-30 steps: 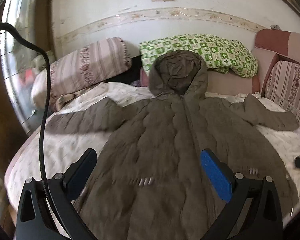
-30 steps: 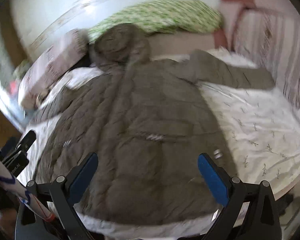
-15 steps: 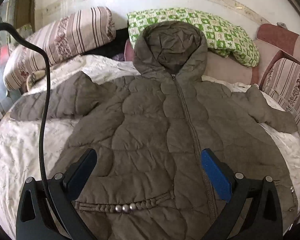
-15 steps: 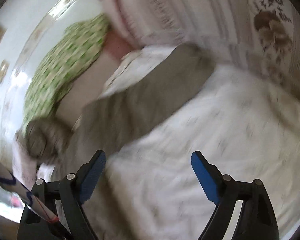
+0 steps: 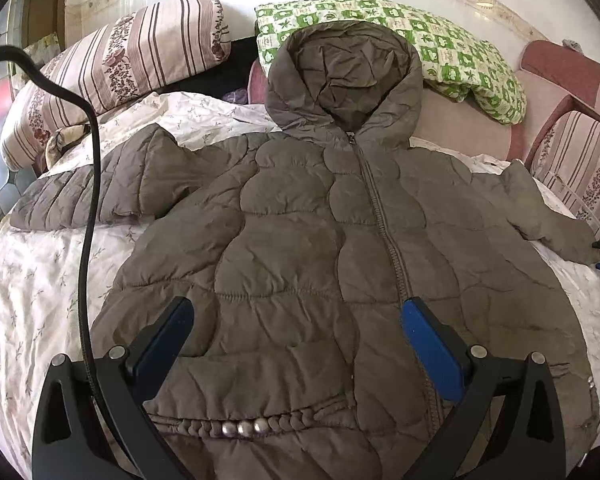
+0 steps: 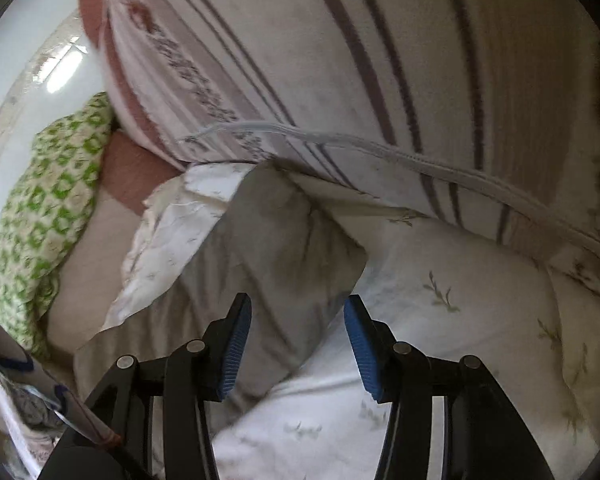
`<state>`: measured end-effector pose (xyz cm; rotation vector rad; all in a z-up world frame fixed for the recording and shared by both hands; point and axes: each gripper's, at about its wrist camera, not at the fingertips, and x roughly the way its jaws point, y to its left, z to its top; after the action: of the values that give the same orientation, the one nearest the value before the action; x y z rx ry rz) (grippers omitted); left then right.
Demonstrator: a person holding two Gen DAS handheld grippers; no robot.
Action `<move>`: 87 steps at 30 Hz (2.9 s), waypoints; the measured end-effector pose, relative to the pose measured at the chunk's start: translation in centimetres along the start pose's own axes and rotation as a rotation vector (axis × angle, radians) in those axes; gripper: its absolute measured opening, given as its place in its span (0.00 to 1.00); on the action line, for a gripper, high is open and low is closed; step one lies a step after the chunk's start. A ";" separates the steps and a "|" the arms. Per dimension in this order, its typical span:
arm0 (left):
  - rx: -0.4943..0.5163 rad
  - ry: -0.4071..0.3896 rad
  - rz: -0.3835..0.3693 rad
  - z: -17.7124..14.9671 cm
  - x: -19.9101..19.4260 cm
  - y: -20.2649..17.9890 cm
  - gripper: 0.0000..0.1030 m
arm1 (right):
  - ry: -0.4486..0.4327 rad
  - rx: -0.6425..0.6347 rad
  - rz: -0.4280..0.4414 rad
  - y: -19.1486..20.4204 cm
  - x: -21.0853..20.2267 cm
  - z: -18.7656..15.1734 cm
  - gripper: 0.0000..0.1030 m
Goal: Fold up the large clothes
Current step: 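Reach the right tool to the jacket sleeve cuff and grasp it, then lift the sleeve with the right tool, fold it across the jacket body, release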
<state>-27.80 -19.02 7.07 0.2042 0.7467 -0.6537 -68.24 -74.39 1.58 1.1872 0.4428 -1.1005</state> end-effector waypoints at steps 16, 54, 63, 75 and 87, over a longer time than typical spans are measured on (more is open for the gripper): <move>-0.009 -0.014 0.012 0.3 -0.5 0.5 1.00 | -0.230 -0.181 0.119 5.9 -9.0 1.5 0.15; -0.108 -0.055 0.015 0.8 -4.0 6.5 1.00 | -0.264 -0.639 0.369 31.5 -27.1 -12.8 0.15; -0.116 -0.052 0.013 1.0 -3.8 6.7 1.00 | -0.210 -0.701 0.393 33.9 -25.3 -16.6 0.15; -0.150 -0.043 0.024 1.1 -3.7 7.6 1.00 | -0.065 -0.833 0.432 37.9 -20.2 -26.6 0.15; -0.206 -0.015 0.080 1.0 -2.8 9.5 1.00 | 0.157 -0.961 0.495 43.3 -12.2 -41.4 0.15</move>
<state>-22.95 -10.62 9.22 0.0397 0.7819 -0.4980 -26.13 -33.19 17.89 0.4681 0.6526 -0.2692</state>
